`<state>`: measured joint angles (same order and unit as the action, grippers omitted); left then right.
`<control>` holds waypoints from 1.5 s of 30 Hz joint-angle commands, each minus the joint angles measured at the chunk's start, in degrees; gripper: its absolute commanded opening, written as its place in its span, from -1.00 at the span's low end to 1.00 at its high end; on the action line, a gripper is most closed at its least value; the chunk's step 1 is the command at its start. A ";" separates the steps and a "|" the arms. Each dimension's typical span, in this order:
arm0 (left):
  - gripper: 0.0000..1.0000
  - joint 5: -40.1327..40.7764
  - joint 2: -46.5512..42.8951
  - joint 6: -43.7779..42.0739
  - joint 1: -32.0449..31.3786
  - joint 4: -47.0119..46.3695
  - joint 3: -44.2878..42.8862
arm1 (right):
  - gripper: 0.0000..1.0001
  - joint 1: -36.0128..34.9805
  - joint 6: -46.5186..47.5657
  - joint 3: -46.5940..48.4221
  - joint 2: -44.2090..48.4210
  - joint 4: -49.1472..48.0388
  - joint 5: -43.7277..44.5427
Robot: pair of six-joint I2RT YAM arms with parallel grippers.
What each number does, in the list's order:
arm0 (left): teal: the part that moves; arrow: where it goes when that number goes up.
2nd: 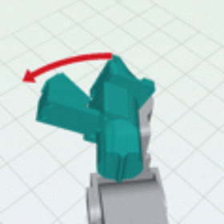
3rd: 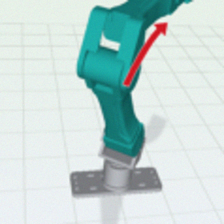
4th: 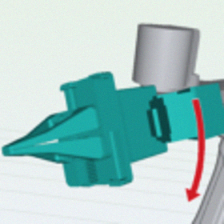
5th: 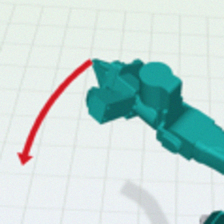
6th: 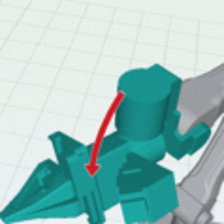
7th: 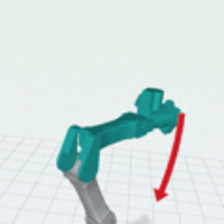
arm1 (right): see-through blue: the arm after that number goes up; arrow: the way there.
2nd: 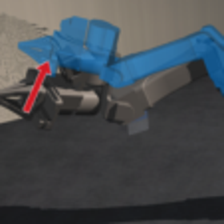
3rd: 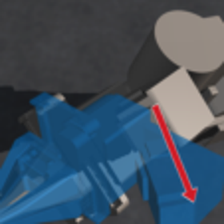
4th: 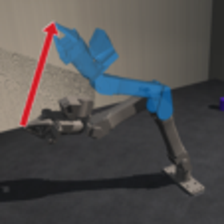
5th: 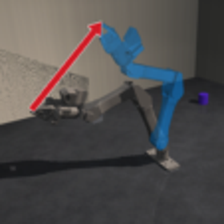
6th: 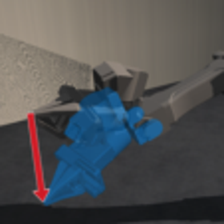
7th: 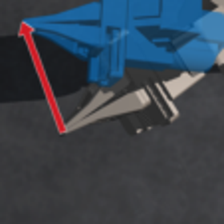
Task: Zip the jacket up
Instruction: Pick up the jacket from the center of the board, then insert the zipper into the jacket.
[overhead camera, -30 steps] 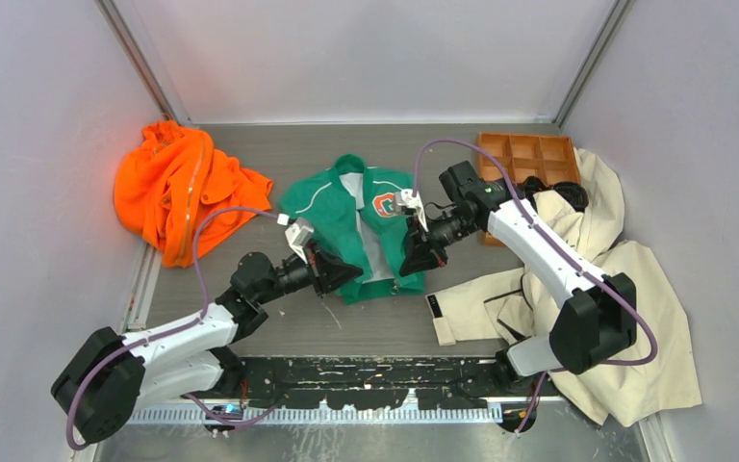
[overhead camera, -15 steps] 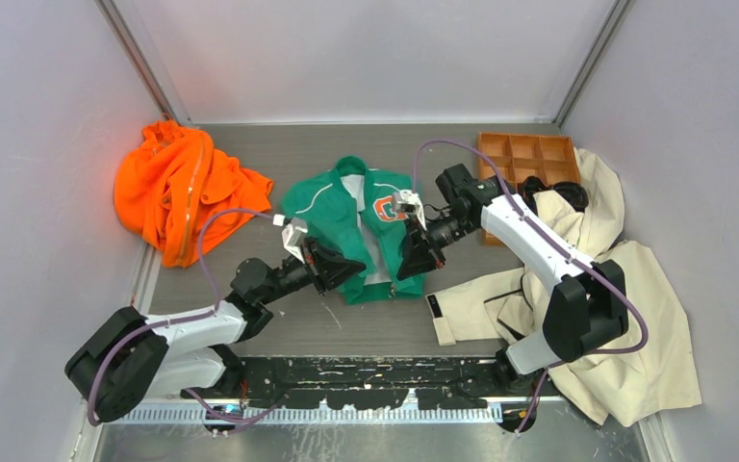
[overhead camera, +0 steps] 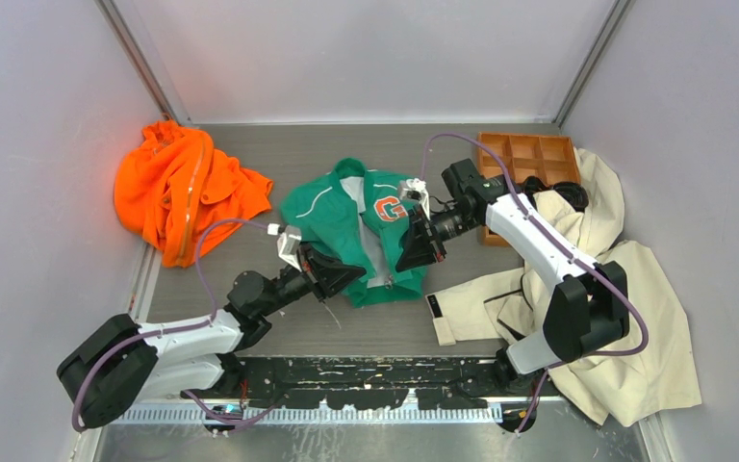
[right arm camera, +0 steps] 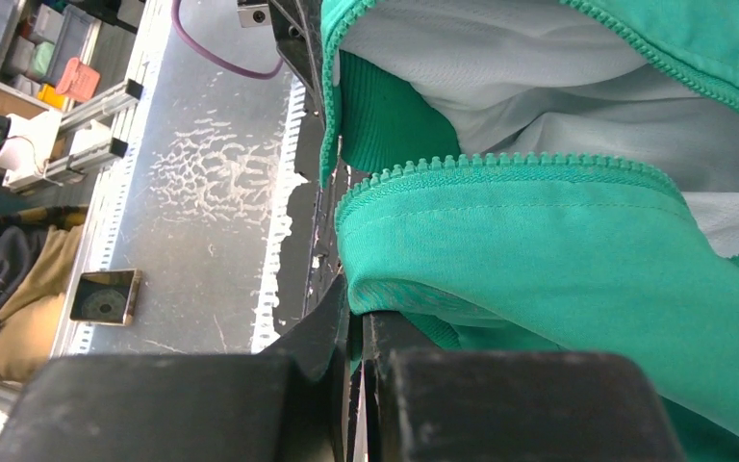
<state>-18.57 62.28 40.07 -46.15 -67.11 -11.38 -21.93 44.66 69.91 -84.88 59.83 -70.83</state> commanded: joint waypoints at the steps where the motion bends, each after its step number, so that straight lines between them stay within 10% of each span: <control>1: -1.00 3.63 0.05 -2.41 -1.19 -5.49 -0.58 | -0.97 0.05 -0.90 0.08 3.14 -1.69 -4.40; 45: -1.00 2.12 8.94 -2.11 -2.98 -12.34 -3.87 | -0.98 -0.34 -2.30 -0.83 3.73 -3.63 -4.64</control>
<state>-16.08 71.07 38.76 -48.69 -73.93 -13.15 -22.00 42.72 68.77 -83.88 57.21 -72.79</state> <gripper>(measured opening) 0.029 0.092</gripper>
